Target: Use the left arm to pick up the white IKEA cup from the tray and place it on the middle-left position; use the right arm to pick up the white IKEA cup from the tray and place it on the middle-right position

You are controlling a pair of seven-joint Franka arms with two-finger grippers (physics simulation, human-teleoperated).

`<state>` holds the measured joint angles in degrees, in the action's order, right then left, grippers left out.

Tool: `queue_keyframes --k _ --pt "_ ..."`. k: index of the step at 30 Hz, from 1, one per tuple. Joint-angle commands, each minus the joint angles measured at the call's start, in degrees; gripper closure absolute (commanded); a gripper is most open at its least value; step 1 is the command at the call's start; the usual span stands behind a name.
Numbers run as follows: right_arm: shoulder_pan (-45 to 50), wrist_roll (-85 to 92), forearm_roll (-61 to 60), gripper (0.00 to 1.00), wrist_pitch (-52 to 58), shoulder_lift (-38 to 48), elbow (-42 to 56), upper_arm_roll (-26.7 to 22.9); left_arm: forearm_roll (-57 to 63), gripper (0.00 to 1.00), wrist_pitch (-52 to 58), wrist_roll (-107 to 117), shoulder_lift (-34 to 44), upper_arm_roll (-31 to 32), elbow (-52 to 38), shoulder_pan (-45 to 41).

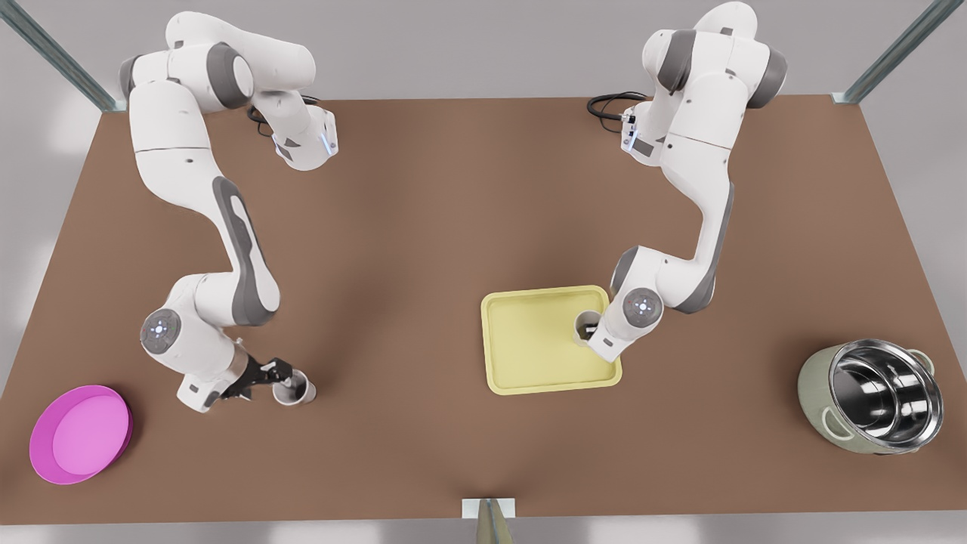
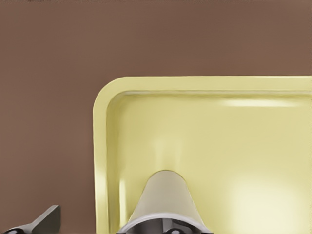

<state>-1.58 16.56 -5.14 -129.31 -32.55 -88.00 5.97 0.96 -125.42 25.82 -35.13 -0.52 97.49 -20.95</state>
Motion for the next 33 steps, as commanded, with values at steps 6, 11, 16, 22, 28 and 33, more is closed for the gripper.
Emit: queue_keyframes --k 6,11,16,22,28,33 --pt "-0.35 -8.04 2.33 0.0 25.06 21.99 -6.83 -2.01 -1.14 0.54 -2.02 3.44 0.06 0.17 -0.38 -0.05" --pt "-0.35 -10.93 5.85 0.0 39.75 26.39 -1.47 -2.72 -2.37 0.78 -2.02 3.44 0.24 0.26 -0.73 0.03" --pt "0.61 -11.81 6.37 0.0 36.94 24.29 4.42 -1.75 -2.37 0.82 -1.59 3.44 0.59 0.26 -1.25 0.03" --pt "-0.62 -11.55 6.11 0.0 29.64 23.85 5.47 -2.81 -1.4 0.78 2.29 -8.32 2.61 -0.53 -5.21 6.0" --pt "-0.71 -11.81 6.37 0.0 29.29 22.88 5.65 -2.28 2.73 0.78 -11.51 -17.65 1.3 -5.1 -3.72 12.34" --pt "-0.71 -11.99 6.37 0.0 26.3 21.38 6.09 -2.37 2.73 0.78 -24.79 -17.56 -0.64 -6.25 -0.64 13.39"
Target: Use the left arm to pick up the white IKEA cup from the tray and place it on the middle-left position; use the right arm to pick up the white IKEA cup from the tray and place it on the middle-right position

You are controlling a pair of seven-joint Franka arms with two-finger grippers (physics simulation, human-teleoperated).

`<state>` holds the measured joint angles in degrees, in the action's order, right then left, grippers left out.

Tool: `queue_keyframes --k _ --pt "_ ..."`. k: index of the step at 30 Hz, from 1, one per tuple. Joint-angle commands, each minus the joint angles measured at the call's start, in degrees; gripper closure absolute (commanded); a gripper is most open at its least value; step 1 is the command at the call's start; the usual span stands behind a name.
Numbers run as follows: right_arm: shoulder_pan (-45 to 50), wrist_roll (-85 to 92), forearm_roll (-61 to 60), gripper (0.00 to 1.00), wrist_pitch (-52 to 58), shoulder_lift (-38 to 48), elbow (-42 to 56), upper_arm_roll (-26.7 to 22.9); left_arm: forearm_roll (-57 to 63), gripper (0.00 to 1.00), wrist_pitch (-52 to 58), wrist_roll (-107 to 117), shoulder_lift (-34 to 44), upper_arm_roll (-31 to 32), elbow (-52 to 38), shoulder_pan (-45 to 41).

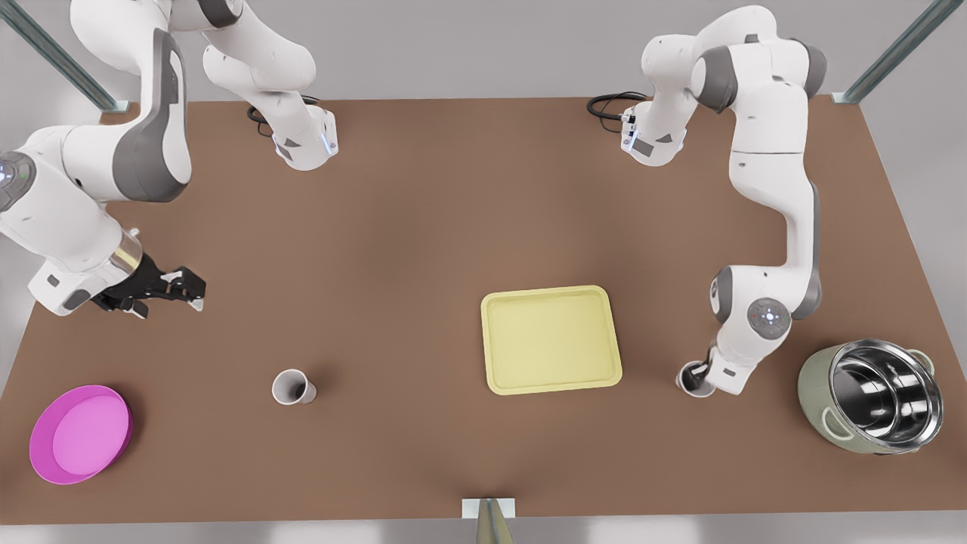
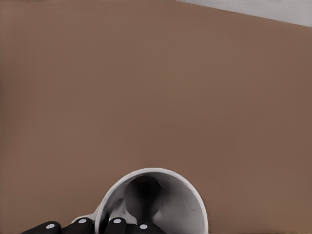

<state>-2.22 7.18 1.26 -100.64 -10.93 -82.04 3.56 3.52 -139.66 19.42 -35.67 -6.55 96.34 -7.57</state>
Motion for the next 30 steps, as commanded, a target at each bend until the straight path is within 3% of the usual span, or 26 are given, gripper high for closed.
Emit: queue_keyframes --k 1,8,9,10,11,21,23,25,26,30 --pt "-0.24 -2.61 -0.03 0.0 -2.37 -0.24 0.21 -0.66 0.17 0.78 -11.43 -10.99 -0.45 -0.31 0.78 0.01" --pt "-1.03 -2.61 -0.21 0.0 -2.28 -0.32 1.09 -0.4 -2.21 0.77 -13.1 -10.46 -1.95 -0.31 0.6 0.19" --pt "-1.03 -2.61 -0.21 0.0 -2.19 -0.5 1.09 -0.4 -2.21 0.67 -13.1 -10.55 -1.95 -0.31 0.6 0.19" --pt "-1.03 -2.7 -0.21 0.0 -2.19 -0.5 1.09 -0.4 -2.29 0.1 -13.1 -10.55 -1.95 -0.31 0.69 0.19" --pt "-1.03 -2.61 -0.21 0.0 -2.28 -0.59 1.09 -0.49 -2.29 0.0 -13.1 -10.46 -2.03 -0.31 0.69 0.19" --pt "-1.03 -2.61 -0.12 0.0 -2.28 -0.67 1.09 -0.4 -2.03 0.0 -9.78 -10.99 0.06 -0.31 1.13 0.02" --pt "-0.94 -2.7 -0.03 0.0 -2.28 -0.76 1.09 -0.4 -1.59 0.0 22.09 -11.25 14.56 0.65 -1.67 -1.13" --pt "-0.94 -2.7 -0.03 0.0 -2.28 -1.03 1.09 -0.4 -1.85 0.0 49.1 -10.98 17.74 2.77 -17.04 -1.13" --pt "-0.94 -2.7 -0.03 0.0 -2.28 -1.03 1.09 -0.4 -2.29 0.0 55.8 -10.99 17.83 4.26 -22.33 -1.13" --pt "-0.94 -2.7 -0.03 0.0 -2.37 -1.03 1.09 -0.4 -3.7 0.0 60.29 -10.81 22.05 5.4 -22.51 -1.13"
